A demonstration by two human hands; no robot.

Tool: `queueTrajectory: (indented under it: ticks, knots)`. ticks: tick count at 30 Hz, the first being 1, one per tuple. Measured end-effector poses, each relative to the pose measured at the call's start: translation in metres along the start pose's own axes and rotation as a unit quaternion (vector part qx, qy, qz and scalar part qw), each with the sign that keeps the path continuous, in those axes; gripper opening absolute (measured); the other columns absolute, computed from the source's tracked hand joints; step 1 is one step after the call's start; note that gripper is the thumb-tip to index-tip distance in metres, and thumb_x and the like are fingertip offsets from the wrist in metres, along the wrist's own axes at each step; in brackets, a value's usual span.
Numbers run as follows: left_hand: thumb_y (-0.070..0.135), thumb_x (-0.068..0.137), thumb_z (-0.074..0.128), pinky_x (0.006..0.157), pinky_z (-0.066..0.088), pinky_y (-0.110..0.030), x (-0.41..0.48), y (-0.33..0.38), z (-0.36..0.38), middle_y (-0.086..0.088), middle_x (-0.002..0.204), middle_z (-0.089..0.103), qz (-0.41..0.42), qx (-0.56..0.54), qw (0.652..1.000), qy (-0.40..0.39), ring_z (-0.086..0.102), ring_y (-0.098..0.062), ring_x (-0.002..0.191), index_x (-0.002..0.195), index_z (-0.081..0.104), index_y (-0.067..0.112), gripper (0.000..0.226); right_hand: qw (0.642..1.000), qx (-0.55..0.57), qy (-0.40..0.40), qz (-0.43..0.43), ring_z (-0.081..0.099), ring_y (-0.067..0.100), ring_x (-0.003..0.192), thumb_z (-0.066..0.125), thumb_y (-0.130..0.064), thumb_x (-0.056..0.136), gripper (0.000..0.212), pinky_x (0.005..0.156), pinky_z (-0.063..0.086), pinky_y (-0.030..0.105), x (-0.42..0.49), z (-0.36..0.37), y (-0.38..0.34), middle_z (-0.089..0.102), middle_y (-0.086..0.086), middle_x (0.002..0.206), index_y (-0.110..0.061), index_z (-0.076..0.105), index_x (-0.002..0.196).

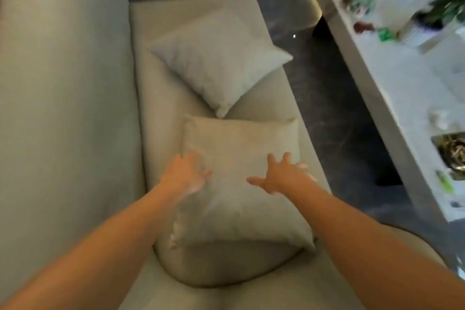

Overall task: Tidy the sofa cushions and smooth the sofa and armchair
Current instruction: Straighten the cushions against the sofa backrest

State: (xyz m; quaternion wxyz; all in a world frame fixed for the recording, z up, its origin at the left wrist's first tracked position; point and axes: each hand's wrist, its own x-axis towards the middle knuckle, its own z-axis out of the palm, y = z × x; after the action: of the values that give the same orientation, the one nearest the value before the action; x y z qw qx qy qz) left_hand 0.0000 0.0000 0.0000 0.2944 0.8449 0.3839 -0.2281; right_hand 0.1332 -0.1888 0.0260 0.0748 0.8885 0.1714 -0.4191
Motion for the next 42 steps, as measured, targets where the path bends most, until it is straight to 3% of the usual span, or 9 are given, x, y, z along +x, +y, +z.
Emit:
queueTrajectory:
  ticks: [2,7,14,20,25,30,32,35,42]
  knots:
    - [0.074,0.068,0.061,0.104,0.041,-0.048,0.022,-0.007,0.032,-0.021,0.131,0.050,-0.043,-0.059,0.997,0.022,0.046,-0.042,0.123,0.136,0.038,0.030,0.083,0.995,0.084,0.021,0.048,0.005,0.057,0.144,0.035,-0.087,0.073,0.096,0.108,0.018,0.077,0.023,0.035,0.017,-0.021,0.009,0.163,-0.052,-0.014,0.147]
    - [0.087,0.038,0.069,0.113,0.032,-0.049,0.047,-0.024,0.067,-0.001,0.156,0.030,-0.065,-0.247,0.967,0.016,0.035,-0.030,0.137,0.147,0.010,0.046,0.130,0.948,0.297,0.108,0.035,0.007,0.055,0.144,0.041,-0.090,0.067,0.085,0.110,0.014,0.074,0.054,0.093,0.033,-0.022,0.001,0.163,-0.078,-0.021,0.124]
    - [0.073,0.058,0.073,0.102,0.038,-0.046,0.002,0.006,0.031,-0.010,0.145,0.036,-0.055,-0.194,0.975,0.092,0.044,-0.036,0.126,0.147,0.022,0.039,0.108,0.903,0.405,0.125,0.069,0.028,0.046,0.139,0.035,-0.093,0.063,0.082,0.115,0.019,0.060,0.043,0.070,0.024,0.014,0.003,0.162,-0.069,0.009,0.137]
    - [0.062,0.074,0.061,0.082,0.046,-0.040,-0.093,0.024,-0.080,-0.010,0.128,0.028,0.009,-0.011,0.986,0.166,0.052,-0.039,0.103,0.149,0.012,0.022,0.098,0.826,0.563,0.028,-0.012,0.027,0.027,0.147,0.039,-0.066,0.092,0.067,0.123,0.015,0.048,0.011,0.047,-0.036,0.031,0.003,0.161,-0.036,0.032,0.151]
    - [0.050,0.081,0.061,0.081,0.049,-0.044,-0.125,-0.032,-0.120,-0.011,0.122,0.029,0.009,0.072,0.975,0.212,0.049,-0.037,0.103,0.147,0.015,0.023,0.085,0.801,0.578,-0.061,-0.145,0.023,0.018,0.149,0.038,-0.045,0.102,0.062,0.124,0.012,0.037,-0.006,0.048,-0.155,0.023,0.006,0.163,-0.015,0.025,0.154]
    - [0.051,0.085,0.054,0.095,0.044,-0.045,-0.121,-0.062,-0.103,-0.017,0.143,0.017,-0.026,0.115,0.978,0.173,0.031,-0.037,0.123,0.152,0.009,0.025,0.085,0.834,0.531,-0.088,-0.117,0.020,0.026,0.150,0.037,-0.053,0.099,0.067,0.122,0.016,0.045,-0.015,0.059,-0.192,0.021,0.005,0.164,-0.027,0.014,0.156]
    - [0.052,0.080,0.059,0.094,0.043,-0.047,-0.117,-0.060,-0.107,-0.017,0.142,0.020,-0.034,0.133,0.973,0.184,0.032,-0.037,0.117,0.149,0.021,0.023,0.084,0.823,0.537,-0.138,-0.121,0.033,0.025,0.143,0.041,-0.047,0.100,0.062,0.115,0.027,0.042,-0.016,0.048,-0.172,0.031,0.002,0.159,-0.023,0.023,0.154]
    - [0.047,0.072,0.064,0.095,0.037,-0.051,-0.108,-0.037,-0.118,-0.021,0.142,0.029,-0.018,0.223,0.950,0.218,0.030,-0.041,0.120,0.131,0.047,0.018,0.068,0.818,0.530,-0.203,-0.097,0.056,0.019,0.095,0.047,-0.039,0.099,0.046,0.079,0.044,0.031,-0.024,0.012,-0.126,0.053,0.004,0.126,-0.019,0.048,0.141]
    - [0.046,0.083,0.055,0.100,0.039,-0.038,0.012,0.053,-0.153,-0.011,0.128,0.054,0.031,0.155,0.983,0.096,0.046,-0.033,0.118,0.119,0.060,0.025,0.042,0.848,0.516,-0.074,-0.091,0.054,0.018,0.073,0.054,-0.033,0.096,0.016,0.063,0.041,0.028,0.011,-0.108,-0.061,0.061,0.008,0.104,-0.020,0.058,0.105]
